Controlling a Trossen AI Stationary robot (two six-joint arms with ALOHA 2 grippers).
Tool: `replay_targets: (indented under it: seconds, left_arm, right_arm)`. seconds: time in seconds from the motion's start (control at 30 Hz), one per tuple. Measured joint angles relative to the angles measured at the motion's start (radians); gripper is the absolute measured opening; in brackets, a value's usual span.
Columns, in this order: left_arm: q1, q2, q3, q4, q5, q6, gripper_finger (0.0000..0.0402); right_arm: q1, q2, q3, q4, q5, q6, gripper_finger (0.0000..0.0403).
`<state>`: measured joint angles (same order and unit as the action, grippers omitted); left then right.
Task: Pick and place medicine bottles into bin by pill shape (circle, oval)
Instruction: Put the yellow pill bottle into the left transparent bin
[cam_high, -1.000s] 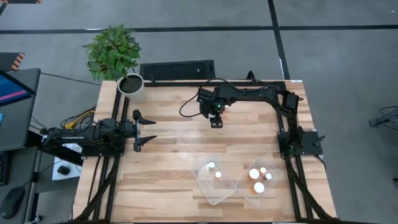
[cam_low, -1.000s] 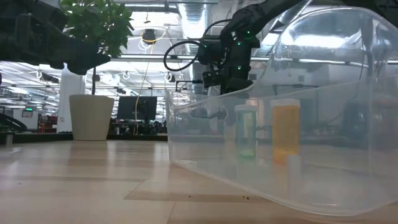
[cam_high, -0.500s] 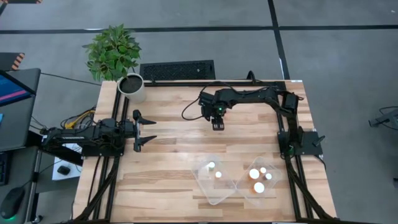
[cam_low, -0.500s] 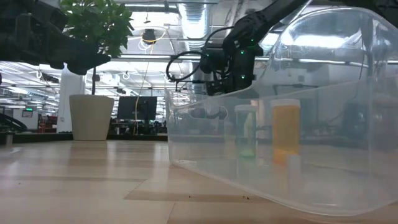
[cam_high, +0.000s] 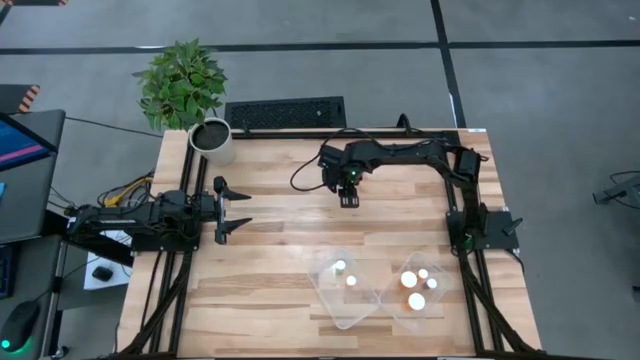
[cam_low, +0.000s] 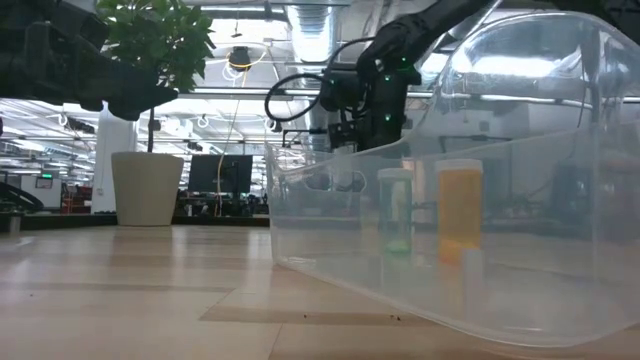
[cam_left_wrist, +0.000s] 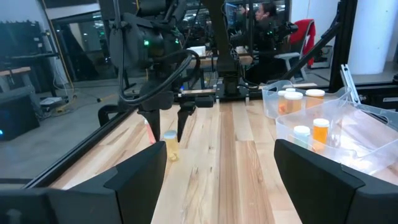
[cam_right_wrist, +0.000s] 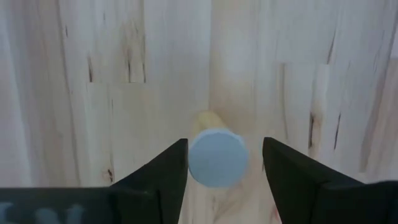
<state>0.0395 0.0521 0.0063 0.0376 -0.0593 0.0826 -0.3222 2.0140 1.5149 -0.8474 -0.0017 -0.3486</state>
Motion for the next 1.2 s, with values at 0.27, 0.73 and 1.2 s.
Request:
replay_targets:
  seconds: [0.27,0.73,1.2]
  left_arm:
    - [0.000,0.000,0.000,0.000,0.000,0.000,0.0293]
    - [0.000,0.000,0.000,0.000,0.000,0.000,0.0293]
    - [0.000,0.000,0.000,0.000,0.000,0.000,0.0293]
  right_arm:
    - [0.001,0.000,0.026,-0.025,0.000,0.000,0.0183]
    - [0.026,-0.001,0.027,-0.036,0.002,0.001,0.0111]
    - [0.209,-0.221,0.027,-0.127,0.008,0.157,0.0124]
